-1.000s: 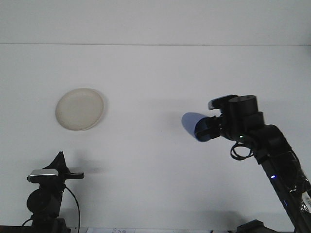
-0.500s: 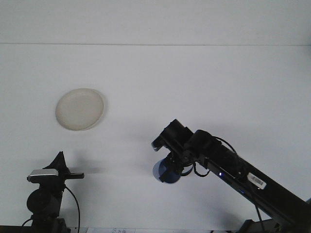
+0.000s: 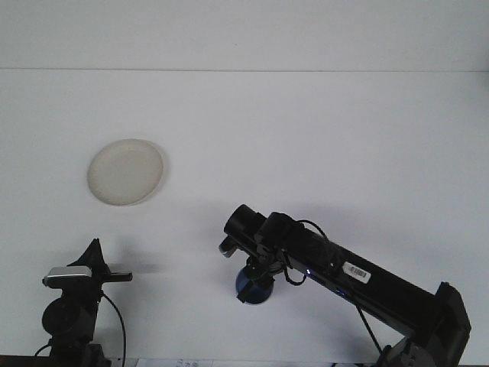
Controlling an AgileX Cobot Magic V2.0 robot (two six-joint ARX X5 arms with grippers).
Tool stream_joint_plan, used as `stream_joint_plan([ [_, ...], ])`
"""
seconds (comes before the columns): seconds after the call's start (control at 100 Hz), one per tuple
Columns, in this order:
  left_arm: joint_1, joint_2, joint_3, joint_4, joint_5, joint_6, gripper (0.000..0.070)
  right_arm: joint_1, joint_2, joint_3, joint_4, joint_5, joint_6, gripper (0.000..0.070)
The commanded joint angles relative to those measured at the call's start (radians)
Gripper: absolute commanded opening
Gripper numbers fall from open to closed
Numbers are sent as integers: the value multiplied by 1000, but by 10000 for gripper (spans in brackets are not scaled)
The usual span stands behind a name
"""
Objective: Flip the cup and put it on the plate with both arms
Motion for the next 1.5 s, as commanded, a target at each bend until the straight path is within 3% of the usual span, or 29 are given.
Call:
stream_joint_plan([
  [0.0, 2, -1, -18, 11, -4, -1, 14, 14, 16, 21, 1, 1, 10, 387],
  [0.03, 2, -1, -18, 11, -4, -1, 14, 16, 16, 21, 2, 0, 10, 449],
  [0.07, 2, -1, -18, 11, -4, -1, 14, 16, 16, 21, 3, 0, 10, 473],
  [0.45, 2, -1, -18, 11, -4, -1, 14, 13, -108, 56, 56, 16, 7, 474],
  [0.57, 2, -1, -18, 11, -4, -1, 14, 10, -217, 56, 61, 90, 9, 482],
  [0.78, 2, -1, -18, 11, -4, -1, 14, 9, -488, 33, 113, 287, 10, 492],
  [0.98, 2, -1, -18, 11, -4, -1, 14, 10, -856, -164, 299, 368, 24, 491],
  [1.22, 2, -1, -18, 11, -4, -1, 14, 10, -1307, -548, 593, 371, 24, 490],
  [1.37, 2, -1, -18, 11, -4, -2, 14, 10, -1456, -660, 618, 369, 25, 490],
  [1.43, 2, -1, -18, 11, -4, -24, 14, 10, -1484, -673, 604, 369, 25, 490],
  [1.49, 2, -1, -18, 11, -3, -97, 14, 10, -1498, -675, 581, 369, 25, 490],
])
